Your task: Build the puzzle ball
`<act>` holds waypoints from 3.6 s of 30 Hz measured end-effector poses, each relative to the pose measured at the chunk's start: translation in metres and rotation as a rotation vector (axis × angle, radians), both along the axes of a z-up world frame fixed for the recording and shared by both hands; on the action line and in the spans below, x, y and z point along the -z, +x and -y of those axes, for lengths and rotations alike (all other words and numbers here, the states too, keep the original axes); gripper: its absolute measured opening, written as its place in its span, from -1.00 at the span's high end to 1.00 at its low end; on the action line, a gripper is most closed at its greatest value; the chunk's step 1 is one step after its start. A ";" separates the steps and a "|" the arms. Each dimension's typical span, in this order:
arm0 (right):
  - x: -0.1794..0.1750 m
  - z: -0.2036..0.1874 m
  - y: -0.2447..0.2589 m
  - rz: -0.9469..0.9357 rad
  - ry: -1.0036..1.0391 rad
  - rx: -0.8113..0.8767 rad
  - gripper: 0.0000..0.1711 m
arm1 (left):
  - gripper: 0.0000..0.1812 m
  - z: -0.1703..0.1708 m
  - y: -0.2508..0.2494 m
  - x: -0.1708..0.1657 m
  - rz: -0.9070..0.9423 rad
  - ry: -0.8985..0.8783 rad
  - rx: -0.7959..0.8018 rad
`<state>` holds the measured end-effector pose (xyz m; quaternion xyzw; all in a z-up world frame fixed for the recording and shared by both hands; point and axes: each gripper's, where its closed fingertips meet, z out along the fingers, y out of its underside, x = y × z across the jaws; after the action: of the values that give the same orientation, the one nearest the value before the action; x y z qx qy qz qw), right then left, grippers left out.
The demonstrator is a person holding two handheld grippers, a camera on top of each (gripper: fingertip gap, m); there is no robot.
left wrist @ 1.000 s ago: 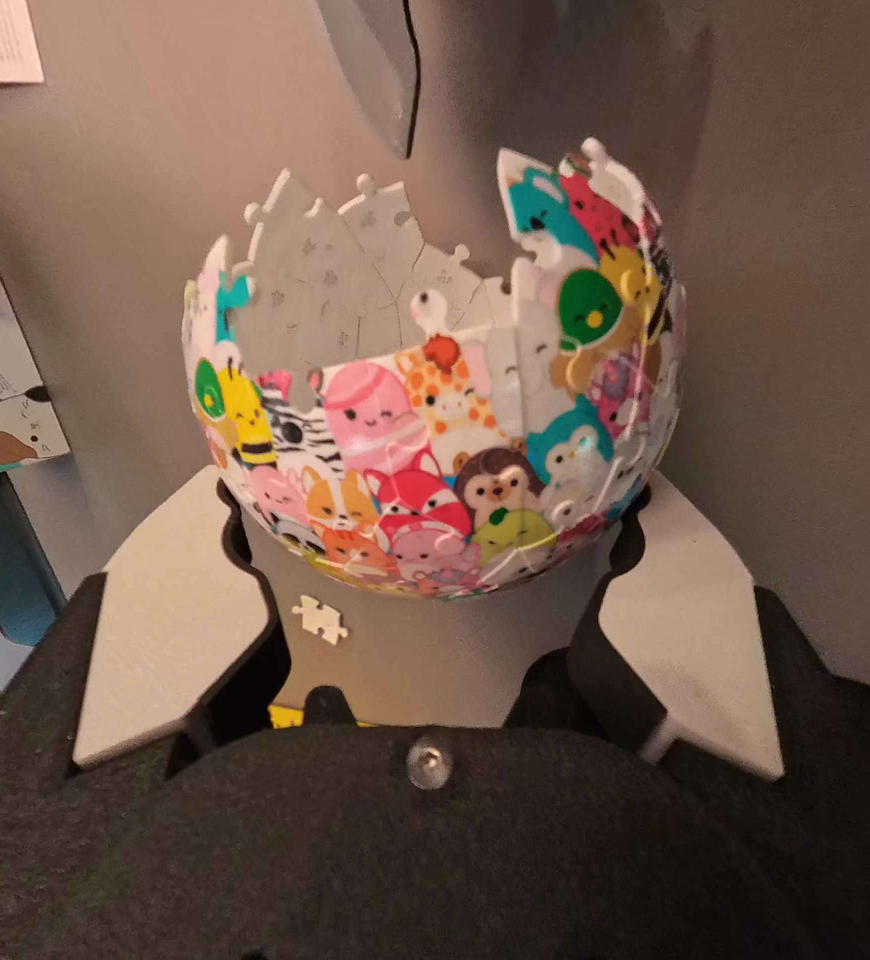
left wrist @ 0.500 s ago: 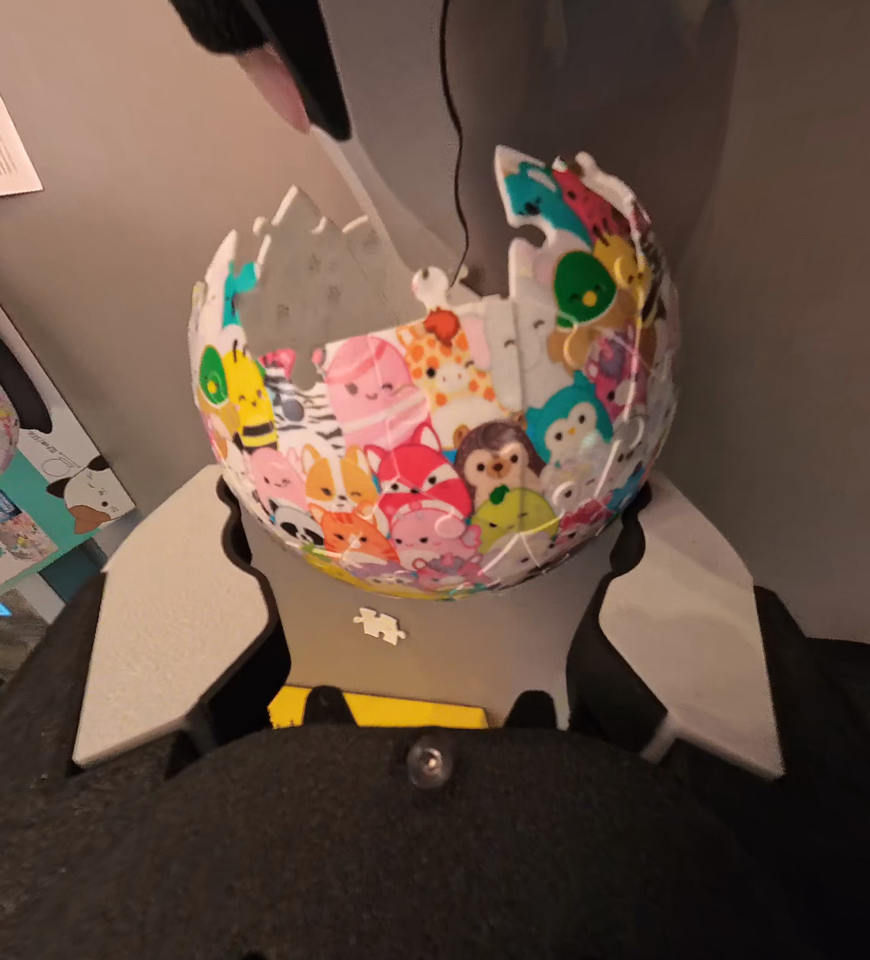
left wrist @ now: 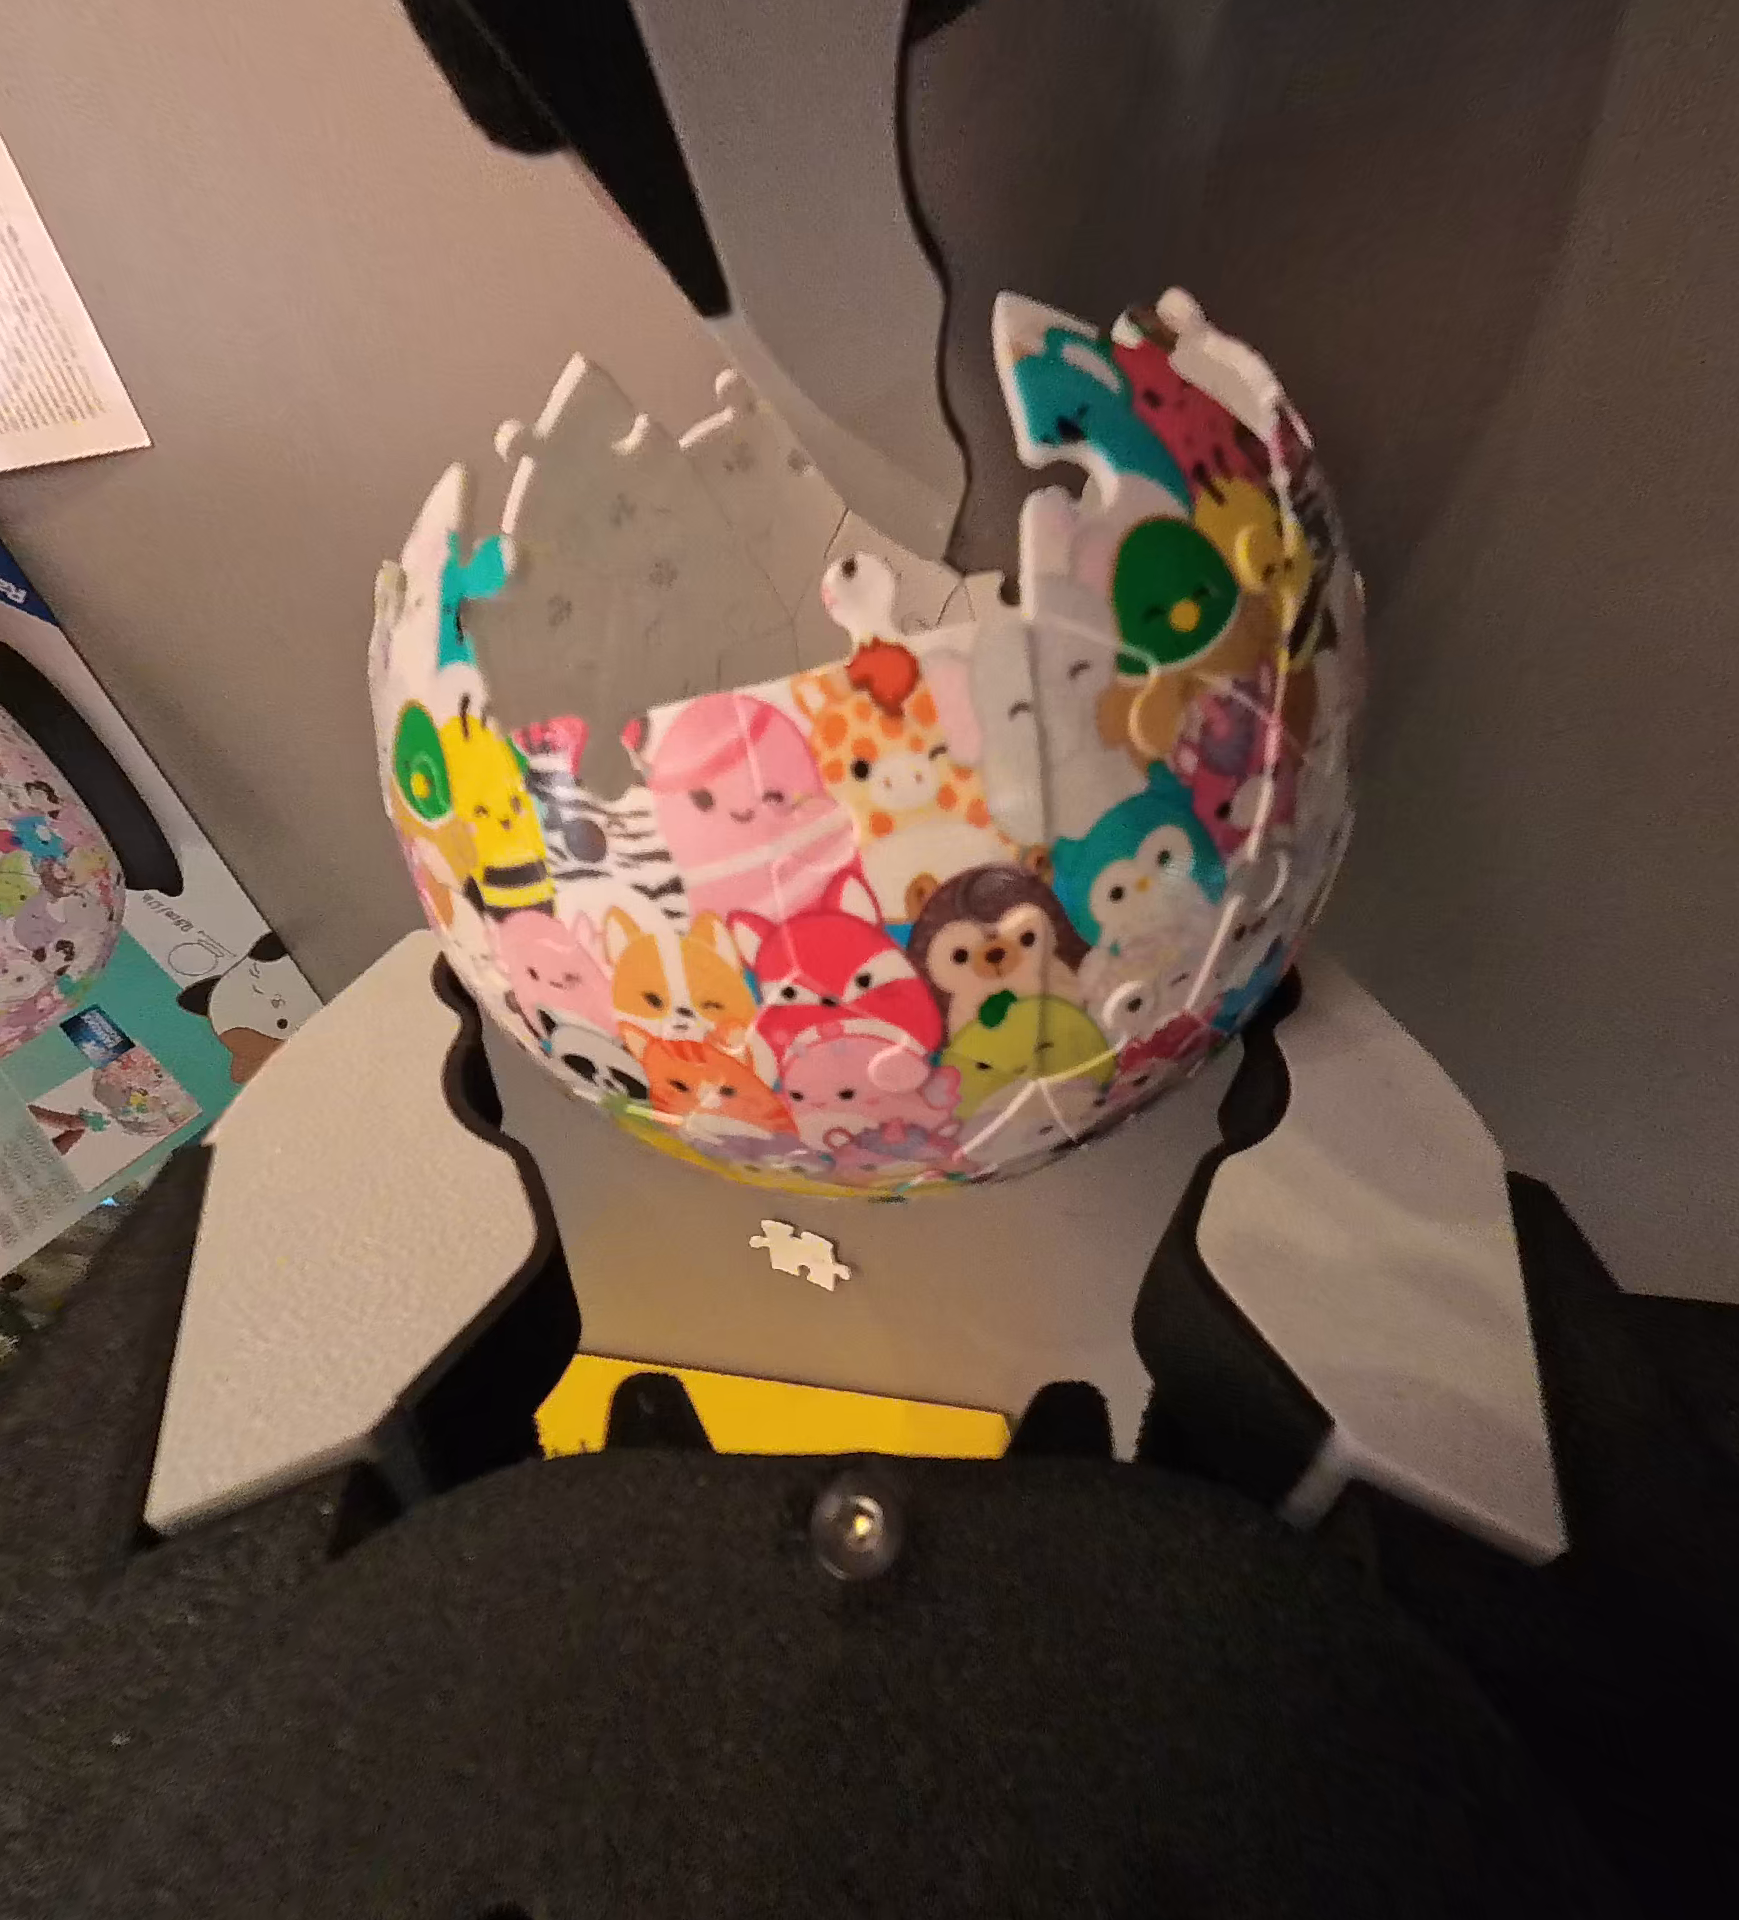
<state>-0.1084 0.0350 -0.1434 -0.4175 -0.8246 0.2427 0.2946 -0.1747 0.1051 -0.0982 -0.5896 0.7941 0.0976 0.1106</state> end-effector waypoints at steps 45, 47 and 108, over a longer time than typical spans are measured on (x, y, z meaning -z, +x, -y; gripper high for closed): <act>-0.034 -0.002 0.026 -0.157 -0.276 -0.120 -0.13 | -0.51 0.006 0.029 -0.001 0.030 -0.012 0.078; -0.048 -0.012 0.026 -0.239 -0.372 -0.001 -0.11 | -0.51 0.005 0.028 -0.001 0.030 -0.013 0.077; -0.043 -0.123 -0.014 -0.346 -0.181 0.625 0.37 | -0.51 -0.011 0.035 0.002 0.104 -0.162 0.024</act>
<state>-0.1223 0.1585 -0.1004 -0.6263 -0.5707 0.2801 0.4512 -0.1394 0.1157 -0.0999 -0.5915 0.7995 0.0012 0.1049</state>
